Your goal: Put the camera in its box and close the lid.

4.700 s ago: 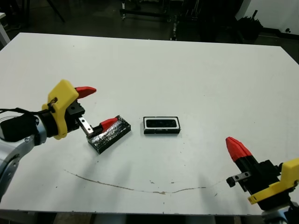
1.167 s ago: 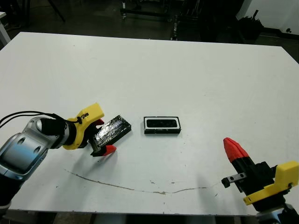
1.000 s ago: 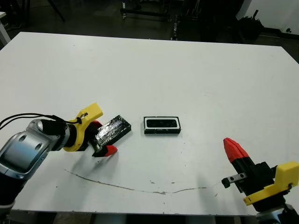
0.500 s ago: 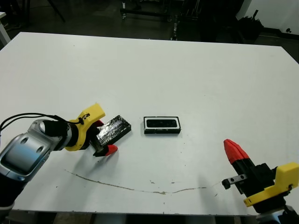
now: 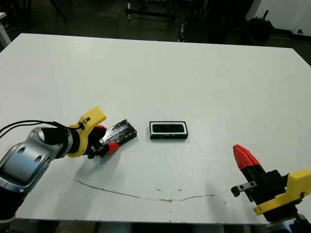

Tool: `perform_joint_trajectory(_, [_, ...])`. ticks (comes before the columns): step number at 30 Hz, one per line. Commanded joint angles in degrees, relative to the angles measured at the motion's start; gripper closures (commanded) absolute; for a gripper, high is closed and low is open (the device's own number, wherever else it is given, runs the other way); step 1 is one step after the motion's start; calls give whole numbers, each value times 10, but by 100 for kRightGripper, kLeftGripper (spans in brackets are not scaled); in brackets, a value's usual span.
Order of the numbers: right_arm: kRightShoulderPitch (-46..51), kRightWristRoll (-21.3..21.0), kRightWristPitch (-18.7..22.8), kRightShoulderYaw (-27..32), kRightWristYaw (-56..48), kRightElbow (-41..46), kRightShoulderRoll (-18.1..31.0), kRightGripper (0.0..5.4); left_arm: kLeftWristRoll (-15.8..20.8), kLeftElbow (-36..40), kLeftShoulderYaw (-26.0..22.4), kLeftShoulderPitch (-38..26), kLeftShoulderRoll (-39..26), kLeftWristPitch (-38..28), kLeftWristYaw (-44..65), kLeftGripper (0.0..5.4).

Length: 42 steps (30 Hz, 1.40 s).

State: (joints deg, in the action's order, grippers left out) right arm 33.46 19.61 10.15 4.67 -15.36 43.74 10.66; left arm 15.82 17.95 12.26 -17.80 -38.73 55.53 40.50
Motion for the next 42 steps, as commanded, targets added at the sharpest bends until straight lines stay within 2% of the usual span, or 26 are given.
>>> perform_joint_trajectory(1, [-2, 2, -3, 4, 0, -8, 2, 540, 1, -1, 3, 3, -2, 9, -2, 225])
perform_joint_trajectory(6, [-6, 5, -1, 2, 0, -11, 2, 540, 12, -9, -2, -9, 0, 27, 2, 225])
perform_joint_trajectory(10, [-6, 2, 4, 1, 4, -8, 2, 540, 35, -31, -22, -24, 10, 20, 14, 225])
perform_joint_trajectory(13, [-8, -1, 4, 0, 4, -8, 3, 540, 47, -51, -29, -40, 12, 4, 30, 225])
perform_joint_trajectory(18, [-9, 5, 3, -1, 3, -12, 0, 540, 47, -91, -26, -75, 14, -39, 59, 225])
perform_joint_trajectory(23, [-9, 6, -2, -2, 0, -16, 0, 540, 33, -150, -3, -121, 25, -103, 102, 225])
perform_joint_trajectory(28, [-6, 4, -1, -1, 2, -14, 1, 540, 17, -180, 26, -154, 44, -120, 119, 225])
perform_joint_trajectory(42, [-2, 0, -5, -1, 4, -13, 0, 540, -30, -218, 76, -172, 96, -172, 127, 225])
